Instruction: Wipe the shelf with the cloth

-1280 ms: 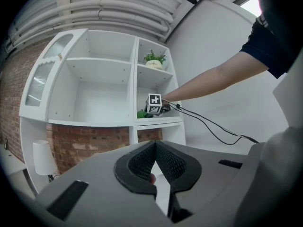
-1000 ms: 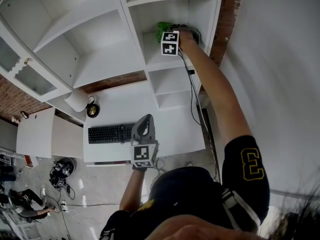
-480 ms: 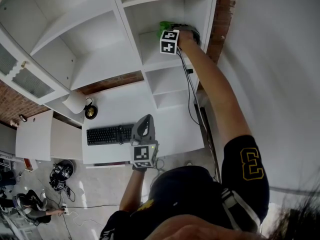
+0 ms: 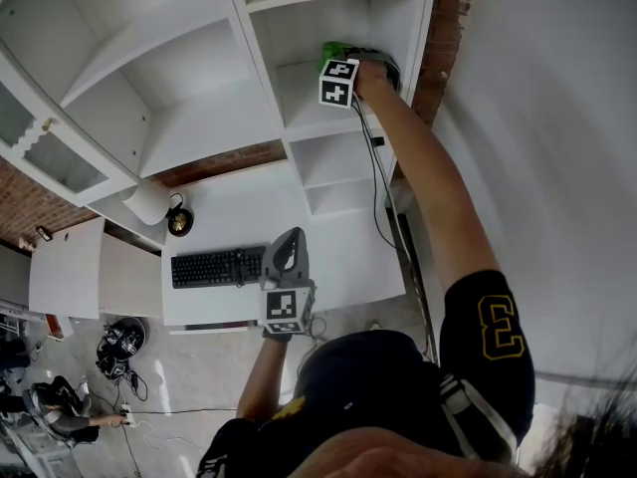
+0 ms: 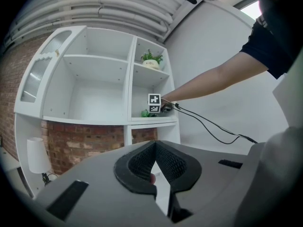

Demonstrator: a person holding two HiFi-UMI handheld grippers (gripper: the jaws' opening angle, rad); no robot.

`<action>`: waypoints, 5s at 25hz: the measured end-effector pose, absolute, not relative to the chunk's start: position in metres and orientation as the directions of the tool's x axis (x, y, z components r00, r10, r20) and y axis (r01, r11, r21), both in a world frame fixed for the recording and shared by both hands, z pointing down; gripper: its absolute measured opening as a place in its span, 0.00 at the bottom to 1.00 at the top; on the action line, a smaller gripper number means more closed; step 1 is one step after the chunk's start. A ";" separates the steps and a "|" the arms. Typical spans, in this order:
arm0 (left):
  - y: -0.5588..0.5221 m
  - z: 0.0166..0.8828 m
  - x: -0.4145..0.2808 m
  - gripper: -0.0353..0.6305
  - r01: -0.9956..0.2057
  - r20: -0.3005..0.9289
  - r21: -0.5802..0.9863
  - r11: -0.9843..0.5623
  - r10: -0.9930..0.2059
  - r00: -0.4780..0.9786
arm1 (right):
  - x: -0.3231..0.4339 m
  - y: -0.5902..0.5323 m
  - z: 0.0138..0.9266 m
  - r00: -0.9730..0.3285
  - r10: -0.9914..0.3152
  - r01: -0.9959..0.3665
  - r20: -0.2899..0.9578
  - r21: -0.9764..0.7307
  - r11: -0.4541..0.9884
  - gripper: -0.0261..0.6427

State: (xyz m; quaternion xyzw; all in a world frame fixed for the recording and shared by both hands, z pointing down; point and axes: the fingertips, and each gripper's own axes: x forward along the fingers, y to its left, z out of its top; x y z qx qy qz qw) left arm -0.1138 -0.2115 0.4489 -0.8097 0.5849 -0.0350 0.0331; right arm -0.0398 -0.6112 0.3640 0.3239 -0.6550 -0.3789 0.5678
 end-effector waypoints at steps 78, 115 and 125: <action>-0.212 0.493 -0.101 0.08 -0.920 0.123 -0.060 -0.388 -0.917 0.379 | -0.135 -0.536 0.357 -0.489 -0.702 -0.223 0.518 0.704 0.674 0.16; -0.206 0.493 -0.075 0.08 -0.880 0.119 -0.056 -0.472 -0.878 0.464 | -0.048 -0.552 0.358 -0.290 -0.804 -0.401 0.520 0.697 0.595 0.16; -0.202 0.494 -0.073 0.08 -0.878 0.118 -0.055 -0.475 -0.877 0.467 | -0.036 -0.554 0.359 -0.244 -0.807 -0.481 0.538 0.655 0.582 0.16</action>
